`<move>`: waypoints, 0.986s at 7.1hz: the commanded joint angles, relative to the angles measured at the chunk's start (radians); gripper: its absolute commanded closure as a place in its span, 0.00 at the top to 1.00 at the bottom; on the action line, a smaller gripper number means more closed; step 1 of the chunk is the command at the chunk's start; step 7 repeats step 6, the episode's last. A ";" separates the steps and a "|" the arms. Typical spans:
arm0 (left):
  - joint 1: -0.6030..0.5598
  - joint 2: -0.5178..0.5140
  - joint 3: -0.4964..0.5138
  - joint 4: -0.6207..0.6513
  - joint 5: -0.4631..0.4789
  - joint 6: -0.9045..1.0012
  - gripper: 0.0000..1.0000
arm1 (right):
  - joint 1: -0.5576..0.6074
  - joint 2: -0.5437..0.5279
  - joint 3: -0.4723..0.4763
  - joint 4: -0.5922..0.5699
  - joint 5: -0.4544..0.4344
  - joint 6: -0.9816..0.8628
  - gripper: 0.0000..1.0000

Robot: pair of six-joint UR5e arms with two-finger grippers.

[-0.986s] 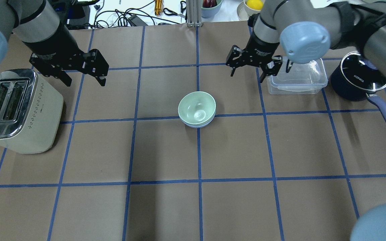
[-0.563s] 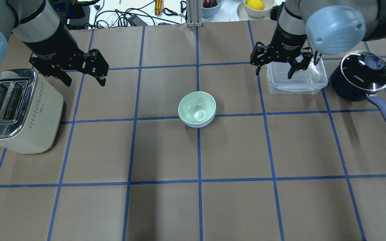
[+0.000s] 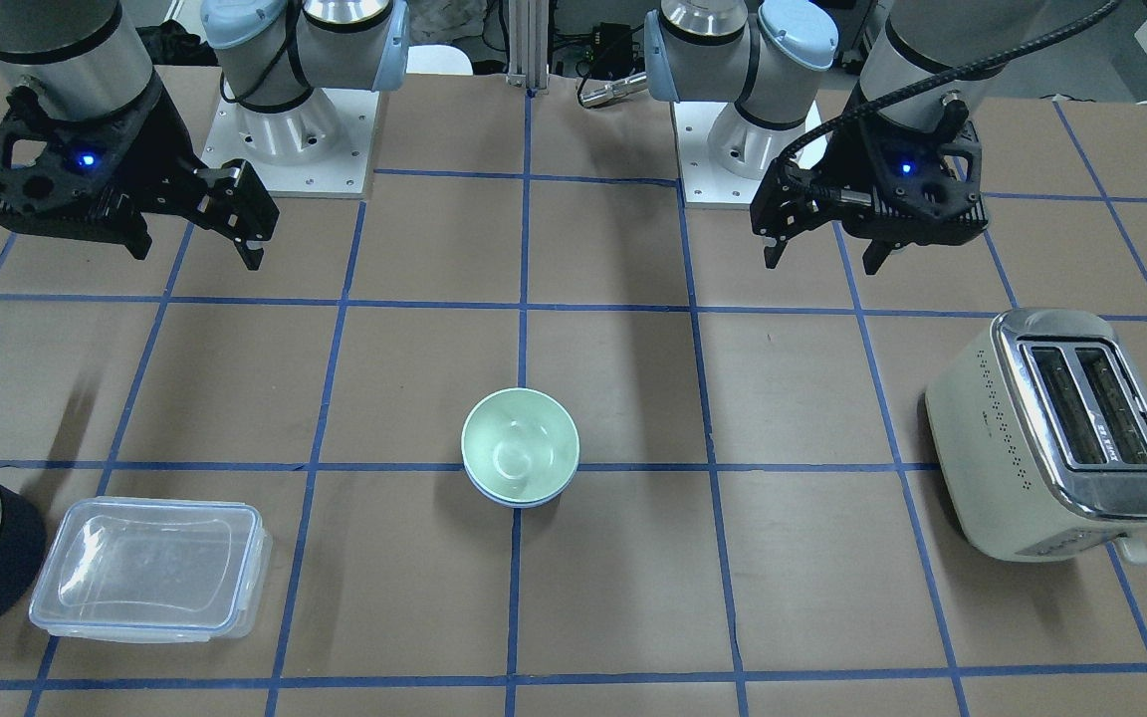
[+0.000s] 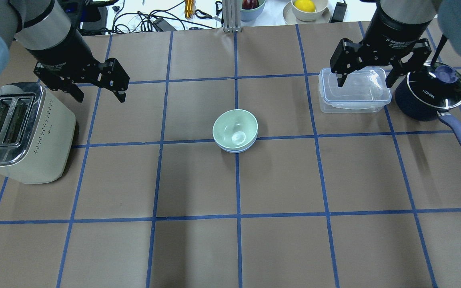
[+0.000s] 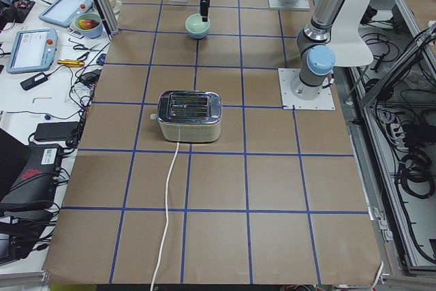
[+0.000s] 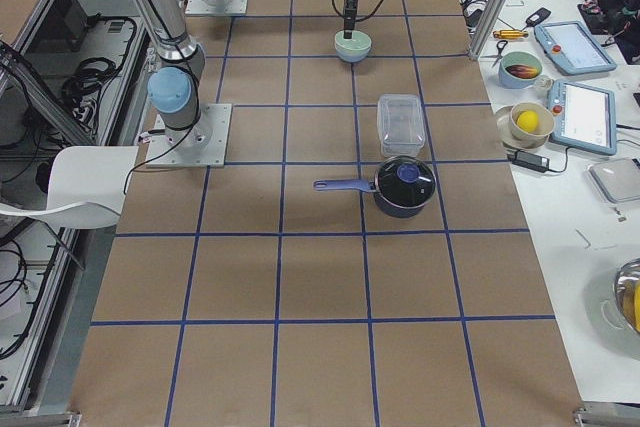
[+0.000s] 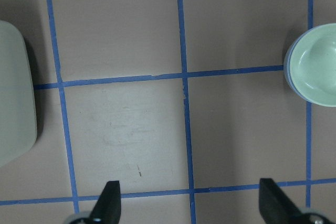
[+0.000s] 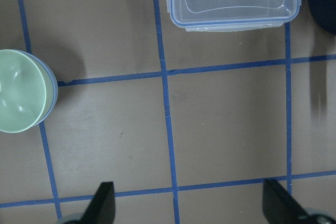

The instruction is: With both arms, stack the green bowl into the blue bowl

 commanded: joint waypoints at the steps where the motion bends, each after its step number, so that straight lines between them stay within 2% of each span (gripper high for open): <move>1: 0.000 0.000 0.000 0.000 0.001 -0.002 0.93 | 0.002 -0.013 0.001 0.028 0.014 -0.004 1.00; 7: -0.002 0.000 -0.003 0.000 0.001 -0.002 0.93 | 0.002 -0.020 0.004 0.051 0.013 -0.006 1.00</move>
